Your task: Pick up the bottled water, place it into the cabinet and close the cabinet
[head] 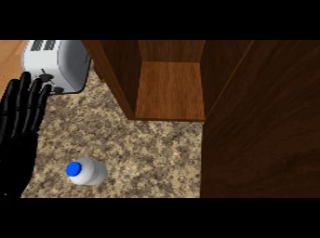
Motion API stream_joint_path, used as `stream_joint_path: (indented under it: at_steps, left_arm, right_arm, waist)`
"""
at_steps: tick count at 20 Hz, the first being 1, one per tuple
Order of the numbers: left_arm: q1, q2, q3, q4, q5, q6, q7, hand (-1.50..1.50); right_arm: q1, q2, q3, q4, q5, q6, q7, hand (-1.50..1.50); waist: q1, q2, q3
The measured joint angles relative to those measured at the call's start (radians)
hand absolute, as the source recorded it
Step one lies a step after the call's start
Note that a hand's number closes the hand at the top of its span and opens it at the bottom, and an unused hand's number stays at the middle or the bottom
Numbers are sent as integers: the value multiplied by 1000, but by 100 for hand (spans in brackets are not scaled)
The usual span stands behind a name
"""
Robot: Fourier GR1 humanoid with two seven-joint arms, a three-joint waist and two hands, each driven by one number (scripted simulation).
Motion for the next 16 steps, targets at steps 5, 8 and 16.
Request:
stream_joint_path:
  at_steps: [5,8,16]
  left_arm:
    - [112,41,-81,-99,110,-152,-26,-150]
    - [192,64,-176,-122,224,-251,21,-150]
    - [472,193,-243,-268,418,-386,139,-150]
  right_arm:
    - [50,9,9,-52,0,-1,14,-150]
    - [93,34,56,-72,-44,24,41,-150]
    - [262,27,103,-253,-192,90,161,-150]
  waist:
    - [-16,-9,1]
    - [-21,-12,2]
    - [-18,-16,3]
